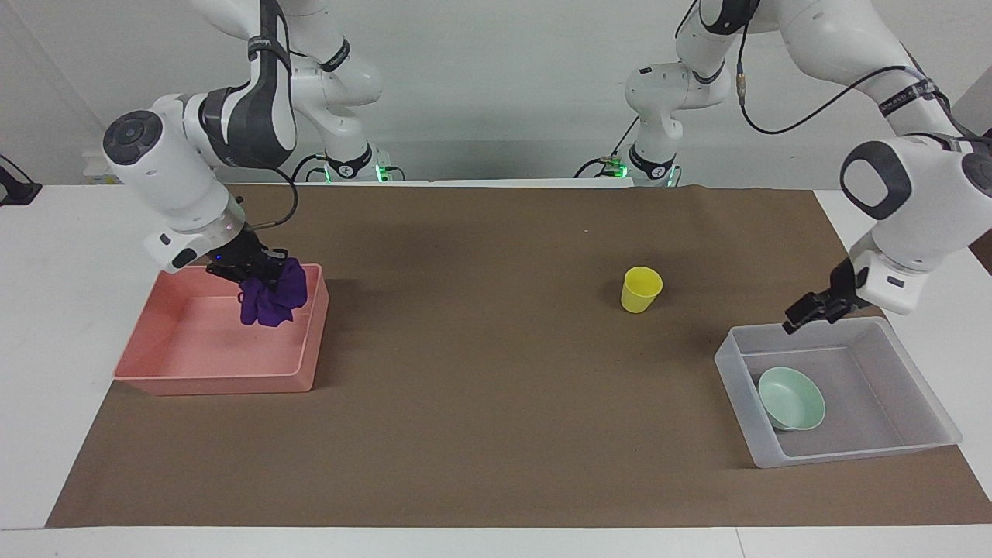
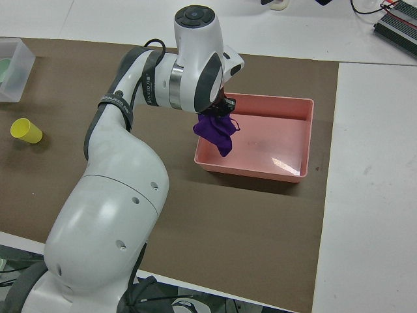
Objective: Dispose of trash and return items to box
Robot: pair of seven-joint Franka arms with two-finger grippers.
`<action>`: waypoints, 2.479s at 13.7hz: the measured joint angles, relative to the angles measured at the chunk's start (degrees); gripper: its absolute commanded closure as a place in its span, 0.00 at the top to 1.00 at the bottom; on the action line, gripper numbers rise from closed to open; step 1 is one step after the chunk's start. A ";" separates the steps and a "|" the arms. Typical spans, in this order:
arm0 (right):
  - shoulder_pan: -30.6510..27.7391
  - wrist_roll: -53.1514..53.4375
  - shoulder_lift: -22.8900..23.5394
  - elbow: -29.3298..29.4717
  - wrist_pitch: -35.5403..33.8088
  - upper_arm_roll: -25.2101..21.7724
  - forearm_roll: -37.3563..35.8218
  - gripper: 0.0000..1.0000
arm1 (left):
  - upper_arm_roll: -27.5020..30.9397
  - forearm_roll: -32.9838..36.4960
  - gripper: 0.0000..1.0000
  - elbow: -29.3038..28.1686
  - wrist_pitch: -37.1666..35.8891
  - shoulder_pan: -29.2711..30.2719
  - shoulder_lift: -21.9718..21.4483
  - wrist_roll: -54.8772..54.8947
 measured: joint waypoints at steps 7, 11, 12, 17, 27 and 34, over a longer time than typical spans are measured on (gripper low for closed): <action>-0.83 -0.99 4.25 -5.58 9.47 0.05 0.00 0.75 | -0.60 0.54 0.00 -29.89 14.80 -15.16 -12.76 -14.64; -0.69 -1.00 3.86 -4.48 8.45 0.45 0.00 0.99 | -0.49 0.56 0.00 -32.94 20.12 -16.65 -12.66 -17.08; -0.63 -1.00 3.42 -3.76 7.07 0.66 0.00 0.99 | -0.33 0.57 0.00 -32.94 20.36 -16.64 -12.67 -17.08; 1.94 -0.23 -0.08 3.04 -4.32 1.16 0.12 0.99 | 0.60 0.75 0.00 -23.12 14.85 -14.18 -11.16 -16.81; 3.17 1.03 -3.42 16.02 -24.04 1.27 -0.67 0.99 | 1.40 0.95 0.00 10.12 7.99 3.90 10.66 -14.98; 3.18 -1.43 -7.64 12.59 -27.61 1.28 -1.00 0.99 | 1.34 0.46 0.97 11.95 13.64 4.75 15.35 -15.04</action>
